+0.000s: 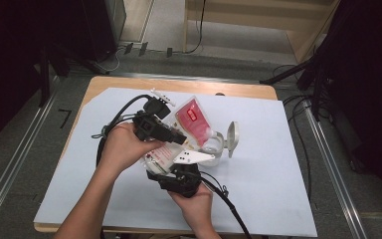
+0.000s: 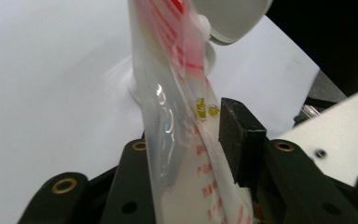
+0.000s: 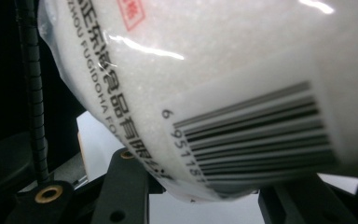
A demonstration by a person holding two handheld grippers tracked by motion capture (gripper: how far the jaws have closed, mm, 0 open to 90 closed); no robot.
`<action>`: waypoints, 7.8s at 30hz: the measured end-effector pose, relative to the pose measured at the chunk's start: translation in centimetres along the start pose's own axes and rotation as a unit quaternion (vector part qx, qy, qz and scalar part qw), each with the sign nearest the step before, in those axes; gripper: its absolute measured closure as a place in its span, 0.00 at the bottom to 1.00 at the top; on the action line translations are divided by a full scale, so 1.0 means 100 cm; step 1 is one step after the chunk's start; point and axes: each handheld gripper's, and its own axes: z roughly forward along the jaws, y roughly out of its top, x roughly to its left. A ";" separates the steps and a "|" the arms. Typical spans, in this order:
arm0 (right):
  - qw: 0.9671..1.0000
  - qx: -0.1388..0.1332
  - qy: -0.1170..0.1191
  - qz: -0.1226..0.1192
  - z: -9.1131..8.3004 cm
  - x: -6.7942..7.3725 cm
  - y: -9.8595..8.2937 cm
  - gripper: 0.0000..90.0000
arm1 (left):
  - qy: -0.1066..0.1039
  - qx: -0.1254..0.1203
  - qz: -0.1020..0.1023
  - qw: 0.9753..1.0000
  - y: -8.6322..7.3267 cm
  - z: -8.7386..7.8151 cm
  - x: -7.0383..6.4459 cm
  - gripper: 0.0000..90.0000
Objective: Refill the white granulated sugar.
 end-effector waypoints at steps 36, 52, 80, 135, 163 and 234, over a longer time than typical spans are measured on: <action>0.999 0.032 -0.008 -0.012 0.005 0.009 0.012 0.69 | -0.008 -0.007 -0.031 0.999 0.004 0.003 -0.005 0.96; 0.997 -0.001 0.043 0.061 -0.002 0.002 0.017 0.70 | -0.008 -0.020 -0.021 1.000 0.006 -0.003 -0.009 0.84; 0.999 0.025 -0.031 -0.015 0.000 0.010 0.019 0.70 | 0.010 -0.021 -0.013 1.000 0.013 0.001 -0.014 0.93; 1.000 0.011 -0.011 0.021 -0.005 0.021 0.038 0.71 | 0.006 -0.010 -0.012 1.000 0.037 -0.002 -0.015 0.93; 1.000 0.009 -0.015 0.017 -0.005 0.022 0.039 0.70 | 0.010 -0.016 -0.010 1.000 0.038 -0.002 -0.017 0.93; 1.000 0.008 -0.017 0.006 -0.002 0.023 0.039 0.70 | 0.015 -0.019 -0.011 1.000 0.037 -0.003 -0.017 0.93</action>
